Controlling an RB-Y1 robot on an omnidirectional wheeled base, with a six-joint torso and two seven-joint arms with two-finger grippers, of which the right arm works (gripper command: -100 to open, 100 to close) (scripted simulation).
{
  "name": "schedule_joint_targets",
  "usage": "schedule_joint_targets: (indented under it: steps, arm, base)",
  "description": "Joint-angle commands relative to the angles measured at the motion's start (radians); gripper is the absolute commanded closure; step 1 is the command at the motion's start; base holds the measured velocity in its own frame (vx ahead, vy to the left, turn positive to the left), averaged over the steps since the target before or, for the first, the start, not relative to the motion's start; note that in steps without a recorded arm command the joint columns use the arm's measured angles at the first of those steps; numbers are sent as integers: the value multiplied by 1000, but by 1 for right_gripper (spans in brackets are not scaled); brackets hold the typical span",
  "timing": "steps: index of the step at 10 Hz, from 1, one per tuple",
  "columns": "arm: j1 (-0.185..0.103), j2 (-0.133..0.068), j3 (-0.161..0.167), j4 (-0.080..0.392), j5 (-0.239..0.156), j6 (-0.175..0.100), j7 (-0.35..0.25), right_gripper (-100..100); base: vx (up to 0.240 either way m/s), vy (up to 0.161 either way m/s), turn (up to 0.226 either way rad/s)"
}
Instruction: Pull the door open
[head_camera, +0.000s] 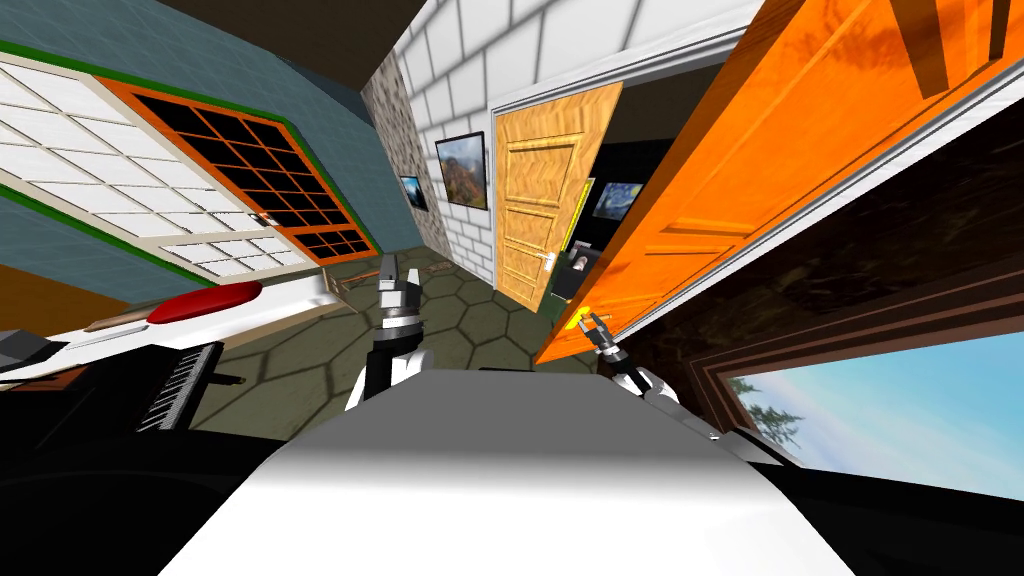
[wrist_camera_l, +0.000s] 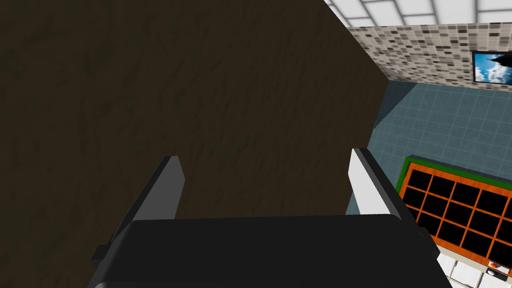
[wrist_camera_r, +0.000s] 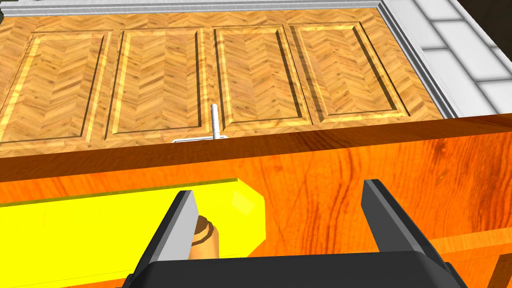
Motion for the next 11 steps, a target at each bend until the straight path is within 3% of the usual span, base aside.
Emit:
schedule_joint_targets:
  steps: [1, 2, 6, 7, 8, 10, 11]
  arm:
    - [-9, -18, -13, 50, -7, 0, -7, -100]
    - [-9, -18, -13, 69, -7, 0, -7, -100]
    - [-9, -18, -13, 48, -7, 0, -7, -100]
    - [-9, -18, -13, 62, -7, 0, -7, -100]
    - [25, -8, -3, 31, -2, -53, -4, -100]
    - [25, -8, -3, 31, -2, -53, -4, -100]
    - [35, -10, -5, 44, -3, -74, -3, -100]
  base:
    - [14, 2, -2]
    - [-3, -4, 25]
    - [-3, 2, -6]
    - [-5, -12, 21]
    - [88, 47, 113]
    - [75, 28, 24]
    - [42, 1, 38]
